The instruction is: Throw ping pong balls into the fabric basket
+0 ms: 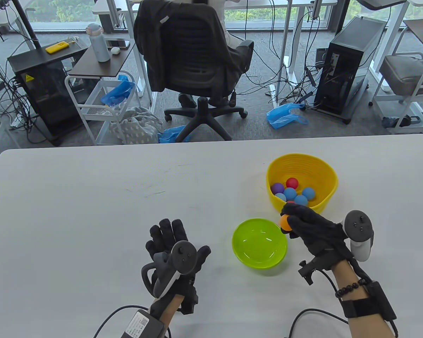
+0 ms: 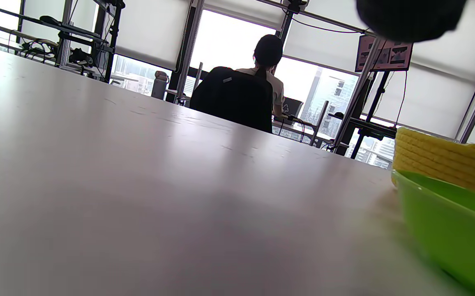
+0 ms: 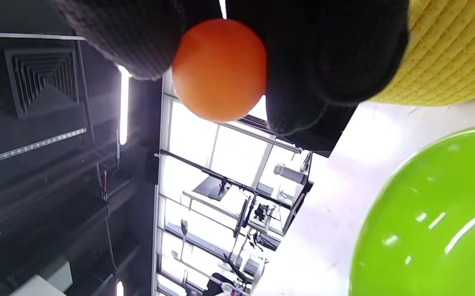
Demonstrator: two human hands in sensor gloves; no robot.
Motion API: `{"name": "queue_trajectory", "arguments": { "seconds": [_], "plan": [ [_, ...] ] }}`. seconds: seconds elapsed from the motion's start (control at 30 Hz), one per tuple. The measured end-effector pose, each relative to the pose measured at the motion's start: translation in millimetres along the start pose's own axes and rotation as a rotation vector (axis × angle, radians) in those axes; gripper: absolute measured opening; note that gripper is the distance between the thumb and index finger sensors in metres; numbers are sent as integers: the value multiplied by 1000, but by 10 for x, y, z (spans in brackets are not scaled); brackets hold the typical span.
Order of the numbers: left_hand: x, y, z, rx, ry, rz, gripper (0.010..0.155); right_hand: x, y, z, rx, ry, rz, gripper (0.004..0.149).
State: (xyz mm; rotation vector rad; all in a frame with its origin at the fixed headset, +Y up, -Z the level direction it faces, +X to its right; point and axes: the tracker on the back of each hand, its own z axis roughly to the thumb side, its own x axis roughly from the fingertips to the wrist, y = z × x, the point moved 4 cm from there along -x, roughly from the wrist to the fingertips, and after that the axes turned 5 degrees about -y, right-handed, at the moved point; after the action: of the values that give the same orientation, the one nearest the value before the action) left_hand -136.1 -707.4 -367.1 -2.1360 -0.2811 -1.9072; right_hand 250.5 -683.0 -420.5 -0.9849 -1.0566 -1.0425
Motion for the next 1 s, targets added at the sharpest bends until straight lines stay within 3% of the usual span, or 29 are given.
{"name": "queue_trajectory", "arguments": {
  "seconds": [0.53, 0.7, 0.8, 0.87, 1.0],
  "plan": [
    [-9, -47, -50, -4, -30, 25, 101, -180, 451, -403, -366, -186, -102, 54],
    [-18, -64, -91, 9, -42, 25, 102, -247, 615, -498, -401, -252, -165, 56],
    [-24, -64, -98, 11, -45, 21, 102, -261, 683, -494, -415, -253, -178, 69],
    [-26, -63, -95, 11, -43, 19, 102, -280, 685, -469, -453, -241, -127, 82],
    [-25, -54, -86, 12, -41, 10, 102, -284, 702, -436, -470, -208, -99, 88]
  ]
}}
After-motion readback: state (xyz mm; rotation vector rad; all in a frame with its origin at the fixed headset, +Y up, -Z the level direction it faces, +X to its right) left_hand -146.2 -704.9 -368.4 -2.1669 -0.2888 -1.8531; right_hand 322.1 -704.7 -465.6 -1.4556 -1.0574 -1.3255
